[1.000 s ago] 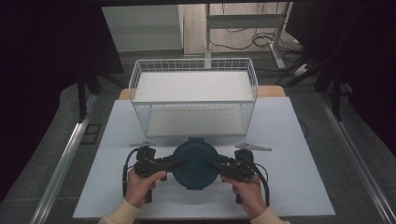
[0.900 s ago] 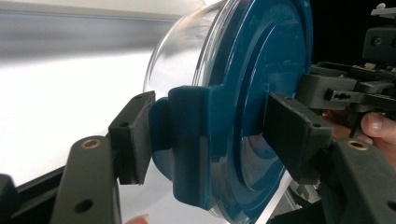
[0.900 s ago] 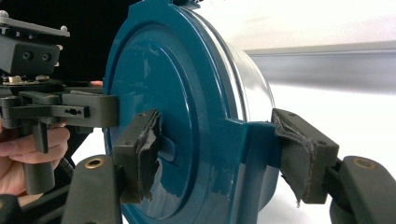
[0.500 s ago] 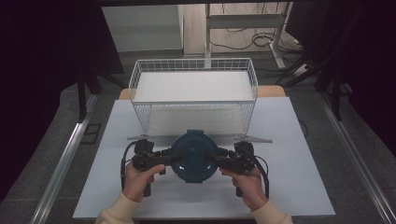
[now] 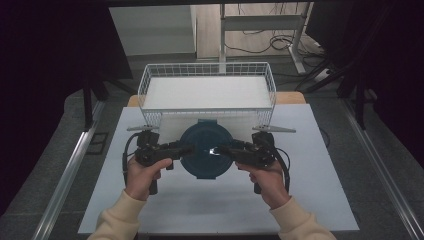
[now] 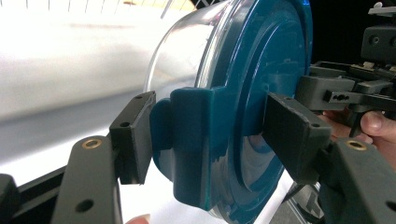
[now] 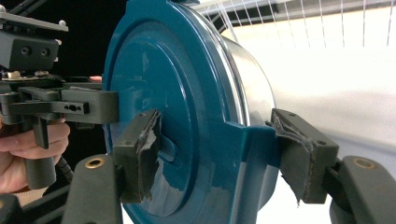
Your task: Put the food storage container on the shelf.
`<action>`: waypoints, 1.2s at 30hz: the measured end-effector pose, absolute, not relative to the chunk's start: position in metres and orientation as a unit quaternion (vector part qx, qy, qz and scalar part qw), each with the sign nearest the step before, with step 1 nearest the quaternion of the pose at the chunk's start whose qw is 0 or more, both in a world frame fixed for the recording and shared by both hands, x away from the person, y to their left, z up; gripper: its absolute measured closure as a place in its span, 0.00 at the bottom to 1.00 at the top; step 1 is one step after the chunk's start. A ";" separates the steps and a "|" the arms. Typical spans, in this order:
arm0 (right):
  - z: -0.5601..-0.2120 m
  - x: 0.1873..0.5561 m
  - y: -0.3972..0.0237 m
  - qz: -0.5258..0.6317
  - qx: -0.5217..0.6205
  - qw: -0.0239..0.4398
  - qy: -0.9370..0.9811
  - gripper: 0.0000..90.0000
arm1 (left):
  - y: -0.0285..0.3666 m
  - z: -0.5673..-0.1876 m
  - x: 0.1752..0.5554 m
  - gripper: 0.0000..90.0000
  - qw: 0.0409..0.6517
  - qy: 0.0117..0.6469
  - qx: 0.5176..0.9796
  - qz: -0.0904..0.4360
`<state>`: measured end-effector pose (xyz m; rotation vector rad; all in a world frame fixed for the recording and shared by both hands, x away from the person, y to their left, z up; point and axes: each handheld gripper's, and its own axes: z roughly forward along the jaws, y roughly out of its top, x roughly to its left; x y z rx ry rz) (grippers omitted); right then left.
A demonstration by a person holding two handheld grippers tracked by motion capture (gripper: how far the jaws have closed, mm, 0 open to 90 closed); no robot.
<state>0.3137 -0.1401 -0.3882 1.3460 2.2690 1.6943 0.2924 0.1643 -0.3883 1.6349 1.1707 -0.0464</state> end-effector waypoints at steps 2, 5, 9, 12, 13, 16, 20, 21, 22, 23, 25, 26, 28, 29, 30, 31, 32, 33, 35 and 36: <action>-0.380 0.317 -0.140 0.543 0.422 0.008 0.726 0.39 | 0.165 -0.379 0.295 0.41 0.539 0.489 0.686 -0.014; -0.366 0.322 -0.139 0.548 0.414 0.017 0.727 0.39 | 0.166 -0.366 0.300 0.41 0.544 0.485 0.684 -0.009; -0.348 0.329 -0.137 0.551 0.405 0.027 0.729 0.39 | 0.167 -0.349 0.308 0.41 0.548 0.480 0.685 -0.003; -0.336 0.336 -0.136 0.551 0.401 0.029 0.731 0.39 | 0.168 -0.338 0.315 0.41 0.552 0.474 0.685 0.003; -0.332 0.338 -0.136 0.552 0.399 0.033 0.731 0.39 | 0.169 -0.335 0.319 0.41 0.555 0.473 0.684 0.001; -0.319 0.346 -0.135 0.552 0.395 0.042 0.734 0.39 | 0.170 -0.326 0.328 0.41 0.560 0.472 0.681 0.000; -0.303 0.359 -0.133 0.549 0.389 0.047 0.738 0.39 | 0.172 -0.312 0.339 0.41 0.564 0.467 0.681 0.005; -0.299 0.362 -0.133 0.549 0.387 0.047 0.739 0.39 | 0.172 -0.309 0.343 0.41 0.564 0.467 0.681 0.005; -0.295 0.366 -0.132 0.548 0.385 0.048 0.741 0.39 | 0.172 -0.306 0.346 0.41 0.564 0.467 0.681 0.006; -0.295 0.366 -0.132 0.548 0.385 0.048 0.741 0.39 | 0.172 -0.306 0.346 0.41 0.564 0.467 0.681 0.006; -0.286 0.377 -0.131 0.545 0.384 0.044 0.744 0.39 | 0.172 -0.298 0.356 0.41 0.562 0.466 0.683 0.011; -0.284 0.381 -0.131 0.544 0.384 0.043 0.745 0.39 | 0.172 -0.296 0.359 0.41 0.562 0.467 0.682 0.011; -0.281 0.389 -0.131 0.545 0.383 0.041 0.745 0.39 | 0.172 -0.292 0.366 0.41 0.561 0.469 0.683 0.014; -0.279 0.394 -0.131 0.545 0.382 0.039 0.745 0.39 | 0.172 -0.290 0.370 0.41 0.560 0.468 0.683 0.015; -0.278 0.398 -0.131 0.544 0.381 0.039 0.746 0.39 | 0.172 -0.289 0.373 0.41 0.560 0.468 0.683 0.016; -0.278 0.398 -0.131 0.544 0.381 0.039 0.746 0.39 | 0.172 -0.289 0.373 0.41 0.560 0.468 0.683 0.016; -0.276 0.407 -0.131 0.544 0.382 0.038 0.746 0.39 | 0.172 -0.288 0.383 0.41 0.559 0.467 0.685 0.015; -0.275 0.412 -0.132 0.542 0.384 0.036 0.747 0.39 | 0.172 -0.288 0.389 0.41 0.558 0.469 0.685 0.012; -0.275 0.422 -0.132 0.540 0.390 0.031 0.745 0.39 | 0.170 -0.287 0.400 0.41 0.557 0.473 0.683 0.009; -0.275 0.428 -0.133 0.539 0.393 0.027 0.744 0.39 | 0.170 -0.288 0.405 0.41 0.555 0.474 0.683 0.007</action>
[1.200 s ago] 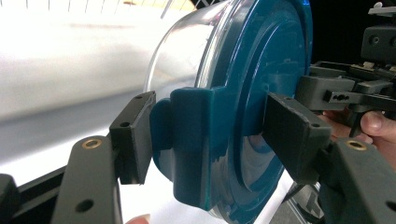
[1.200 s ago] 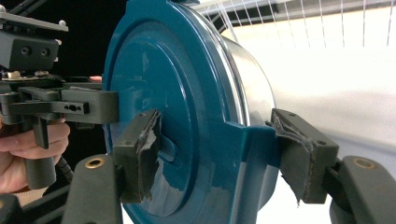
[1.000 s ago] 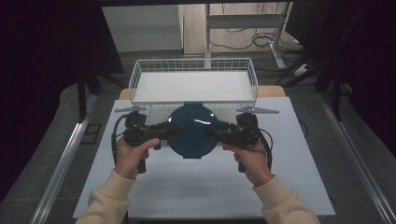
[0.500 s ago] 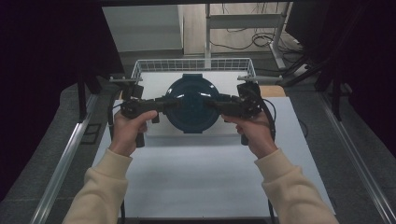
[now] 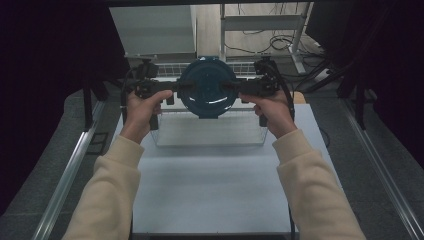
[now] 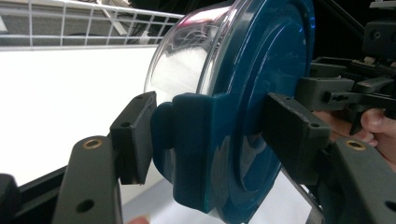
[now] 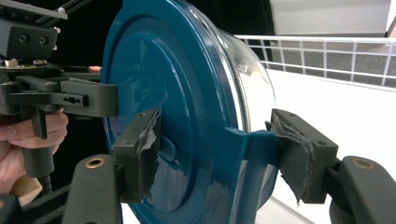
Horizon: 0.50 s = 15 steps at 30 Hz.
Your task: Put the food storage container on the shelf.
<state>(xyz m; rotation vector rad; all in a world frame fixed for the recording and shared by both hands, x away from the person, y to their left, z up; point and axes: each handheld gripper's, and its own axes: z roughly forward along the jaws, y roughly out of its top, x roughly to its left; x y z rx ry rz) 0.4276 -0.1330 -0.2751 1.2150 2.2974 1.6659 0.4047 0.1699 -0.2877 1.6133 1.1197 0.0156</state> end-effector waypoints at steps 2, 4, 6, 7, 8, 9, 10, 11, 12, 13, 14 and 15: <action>-0.277 0.437 -0.134 0.537 0.399 0.023 0.743 0.39 | 0.169 -0.290 0.414 0.41 0.553 0.478 0.682 0.000; -0.281 0.445 -0.134 0.532 0.408 0.015 0.742 0.39 | 0.170 -0.296 0.423 0.41 0.547 0.487 0.681 -0.016; -0.286 0.452 -0.134 0.524 0.418 0.005 0.742 0.39 | 0.171 -0.302 0.430 0.41 0.541 0.492 0.682 -0.029; -0.289 0.455 -0.134 0.520 0.422 0.002 0.742 0.39 | 0.171 -0.304 0.434 0.41 0.539 0.496 0.680 -0.035; -0.291 0.458 -0.133 0.518 0.426 -0.001 0.742 0.39 | 0.171 -0.307 0.437 0.41 0.537 0.498 0.680 -0.039; -0.292 0.461 -0.133 0.515 0.430 -0.004 0.741 0.39 | 0.172 -0.307 0.440 0.41 0.539 0.501 0.676 -0.043; -0.293 0.463 -0.133 0.519 0.434 -0.005 0.736 0.39 | 0.172 -0.308 0.443 0.41 0.539 0.504 0.674 -0.045; -0.294 0.466 -0.133 0.518 0.439 -0.008 0.734 0.39 | 0.172 -0.308 0.446 0.41 0.538 0.505 0.673 -0.047; -0.295 0.468 -0.133 0.519 0.443 -0.010 0.731 0.39 | 0.171 -0.308 0.449 0.41 0.537 0.507 0.672 -0.048; -0.295 0.471 -0.134 0.519 0.447 -0.014 0.728 0.39 | 0.171 -0.308 0.452 0.41 0.536 0.509 0.672 -0.049; -0.297 0.475 -0.134 0.522 0.456 -0.021 0.721 0.39 | 0.171 -0.309 0.455 0.41 0.535 0.515 0.668 -0.054; -0.298 0.478 -0.135 0.522 0.468 -0.031 0.713 0.39 | 0.171 -0.310 0.459 0.41 0.535 0.519 0.664 -0.058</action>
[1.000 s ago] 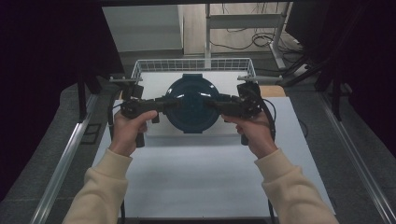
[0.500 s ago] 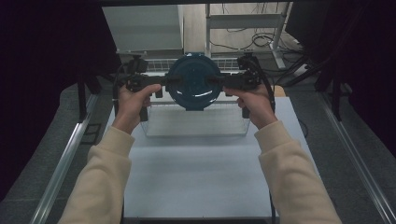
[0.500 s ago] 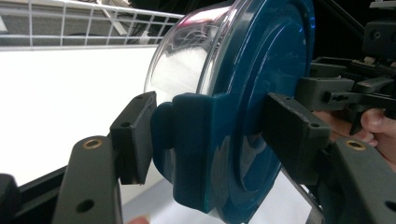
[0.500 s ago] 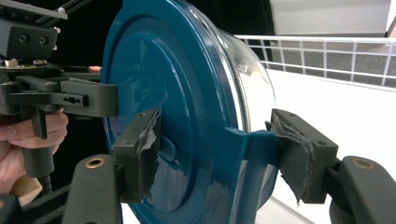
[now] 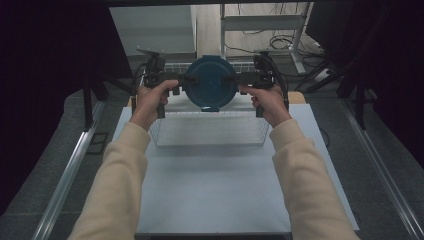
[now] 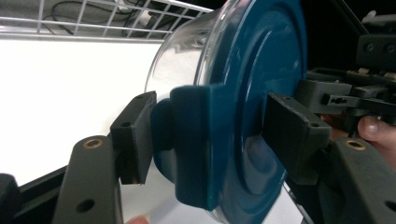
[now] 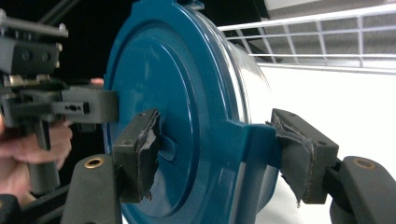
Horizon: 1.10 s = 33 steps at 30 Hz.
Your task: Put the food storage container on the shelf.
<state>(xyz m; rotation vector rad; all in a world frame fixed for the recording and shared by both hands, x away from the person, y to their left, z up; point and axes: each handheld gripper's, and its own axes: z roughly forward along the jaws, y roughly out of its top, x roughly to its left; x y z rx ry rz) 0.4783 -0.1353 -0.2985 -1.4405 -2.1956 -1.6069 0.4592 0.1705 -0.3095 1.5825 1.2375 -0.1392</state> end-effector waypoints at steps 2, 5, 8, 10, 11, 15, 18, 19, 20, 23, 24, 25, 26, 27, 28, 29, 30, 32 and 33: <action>-0.302 0.486 -0.137 -0.520 -0.487 0.052 -0.700 0.39 | 0.170 -0.312 0.467 0.41 0.535 0.531 0.654 -0.071; -0.306 0.495 -0.139 -0.512 -0.514 0.074 -0.685 0.39 | 0.171 -0.318 0.476 0.41 0.536 0.541 0.641 -0.091; -0.310 0.501 -0.140 -0.510 -0.528 0.083 -0.674 0.38 | 0.171 -0.325 0.482 0.40 0.537 0.550 0.630 -0.107; -0.314 0.505 -0.140 -0.510 -0.542 0.093 -0.662 0.38 | 0.171 -0.329 0.485 0.39 0.536 0.556 0.625 -0.115; -0.316 0.507 -0.140 -0.510 -0.547 0.097 -0.656 0.38 | 0.170 -0.330 0.486 0.38 0.536 0.558 0.623 -0.119; -0.318 0.509 -0.139 -0.511 -0.555 0.091 -0.650 0.38 | 0.171 -0.334 0.489 0.36 0.536 0.560 0.619 -0.125; -0.318 0.508 -0.138 -0.512 -0.557 0.087 -0.649 0.38 | 0.170 -0.336 0.489 0.36 0.544 0.559 0.615 -0.116; -0.318 0.508 -0.138 -0.513 -0.556 0.083 -0.649 0.37 | 0.169 -0.335 0.488 0.35 0.544 0.558 0.617 -0.111; -0.318 0.507 -0.137 -0.512 -0.557 0.078 -0.649 0.35 | 0.168 -0.335 0.486 0.34 0.544 0.558 0.619 -0.097; -0.309 0.496 -0.132 -0.516 -0.553 0.011 -0.654 0.19 | 0.169 -0.329 0.477 0.25 0.538 0.563 0.625 -0.059; -0.306 0.492 -0.131 -0.517 -0.549 -0.014 -0.657 0.18 | 0.171 -0.326 0.472 0.23 0.538 0.562 0.627 -0.049; -0.302 0.487 -0.131 -0.519 -0.543 -0.029 -0.660 0.16 | 0.173 -0.323 0.466 0.22 0.541 0.560 0.626 -0.040; -0.302 0.487 -0.131 -0.519 -0.543 -0.029 -0.660 0.16 | 0.173 -0.323 0.466 0.21 0.541 0.560 0.626 -0.040; -0.297 0.477 -0.132 -0.520 -0.529 -0.048 -0.669 0.13 | 0.179 -0.318 0.453 0.20 0.535 0.561 0.632 -0.013; -0.294 0.471 -0.133 -0.521 -0.523 -0.057 -0.672 0.13 | 0.182 -0.316 0.446 0.20 0.533 0.558 0.636 0.001; -0.292 0.466 -0.136 -0.524 -0.513 -0.065 -0.677 0.13 | 0.185 -0.314 0.438 0.20 0.533 0.552 0.641 0.006; -0.290 0.460 -0.138 -0.524 -0.503 -0.068 -0.684 0.13 | 0.189 -0.314 0.430 0.20 0.538 0.544 0.644 0.008; -0.289 0.447 -0.143 -0.528 -0.480 -0.079 -0.696 0.13 | 0.193 -0.315 0.412 0.20 0.542 0.530 0.652 0.017; -0.290 0.440 -0.146 -0.528 -0.467 -0.081 -0.705 0.14 | 0.194 -0.317 0.403 0.20 0.540 0.522 0.659 0.022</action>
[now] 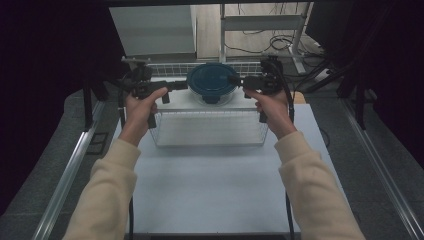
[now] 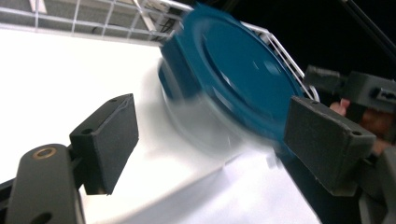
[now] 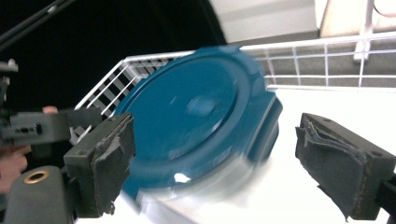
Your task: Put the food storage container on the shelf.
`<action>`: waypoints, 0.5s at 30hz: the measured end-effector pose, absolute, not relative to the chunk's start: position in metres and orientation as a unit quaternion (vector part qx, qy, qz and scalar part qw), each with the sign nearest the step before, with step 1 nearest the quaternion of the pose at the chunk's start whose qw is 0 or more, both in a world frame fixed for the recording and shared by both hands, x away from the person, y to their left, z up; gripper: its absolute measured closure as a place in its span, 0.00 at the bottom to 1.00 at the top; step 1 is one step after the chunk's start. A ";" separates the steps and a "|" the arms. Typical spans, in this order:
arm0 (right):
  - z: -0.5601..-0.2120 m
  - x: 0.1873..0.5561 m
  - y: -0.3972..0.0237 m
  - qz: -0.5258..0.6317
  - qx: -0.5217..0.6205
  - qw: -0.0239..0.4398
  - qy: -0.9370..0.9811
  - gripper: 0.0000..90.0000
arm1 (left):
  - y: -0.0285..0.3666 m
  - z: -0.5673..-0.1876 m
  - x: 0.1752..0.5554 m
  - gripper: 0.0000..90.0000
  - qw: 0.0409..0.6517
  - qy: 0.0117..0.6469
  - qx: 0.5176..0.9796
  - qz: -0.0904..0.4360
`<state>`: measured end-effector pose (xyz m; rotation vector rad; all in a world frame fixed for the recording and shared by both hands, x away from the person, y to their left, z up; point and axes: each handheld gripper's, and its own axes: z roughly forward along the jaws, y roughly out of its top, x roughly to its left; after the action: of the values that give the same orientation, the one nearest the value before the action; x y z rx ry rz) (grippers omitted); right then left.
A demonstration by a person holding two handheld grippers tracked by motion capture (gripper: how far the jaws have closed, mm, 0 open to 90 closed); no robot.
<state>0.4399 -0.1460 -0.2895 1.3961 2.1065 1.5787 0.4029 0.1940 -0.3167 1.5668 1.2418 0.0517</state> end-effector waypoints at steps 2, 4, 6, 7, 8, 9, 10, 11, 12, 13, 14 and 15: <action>-0.292 0.424 -0.151 0.525 0.445 0.091 0.720 0.15 | 0.196 -0.322 0.386 0.20 0.537 0.513 0.669 0.029; -0.296 0.406 -0.157 0.528 0.422 0.090 0.731 0.15 | 0.196 -0.326 0.377 0.20 0.536 0.506 0.675 0.036; -0.303 0.389 -0.165 0.532 0.408 0.092 0.736 0.15 | 0.195 -0.338 0.351 0.20 0.541 0.487 0.684 0.042; -0.308 0.380 -0.169 0.535 0.400 0.096 0.738 0.15 | 0.196 -0.343 0.342 0.21 0.542 0.482 0.687 0.042; -0.312 0.372 -0.173 0.533 0.394 0.097 0.742 0.15 | 0.197 -0.348 0.334 0.21 0.543 0.476 0.690 0.042; -0.317 0.363 -0.177 0.531 0.389 0.100 0.746 0.15 | 0.197 -0.348 0.334 0.21 0.543 0.476 0.690 0.042; -0.324 0.351 -0.183 0.531 0.381 0.107 0.749 0.15 | 0.199 -0.360 0.317 0.21 0.537 0.471 0.698 0.053; -0.324 0.351 -0.183 0.531 0.381 0.107 0.749 0.15 | 0.199 -0.360 0.317 0.21 0.537 0.471 0.698 0.053; -0.336 0.333 -0.194 0.536 0.378 0.112 0.747 0.15 | 0.201 -0.373 0.300 0.21 0.533 0.466 0.704 0.058; -0.342 0.326 -0.198 0.534 0.377 0.111 0.748 0.15 | 0.203 -0.379 0.292 0.21 0.530 0.465 0.706 0.061; -0.350 0.318 -0.203 0.534 0.377 0.109 0.749 0.15 | 0.205 -0.386 0.284 0.21 0.529 0.464 0.708 0.062; -0.359 0.310 -0.208 0.532 0.378 0.109 0.749 0.15 | 0.205 -0.386 0.284 0.21 0.529 0.464 0.708 0.062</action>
<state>0.3100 -0.2082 -0.3589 1.1125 2.2039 1.5650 0.2837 0.2047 -0.3863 1.6903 1.1078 0.1475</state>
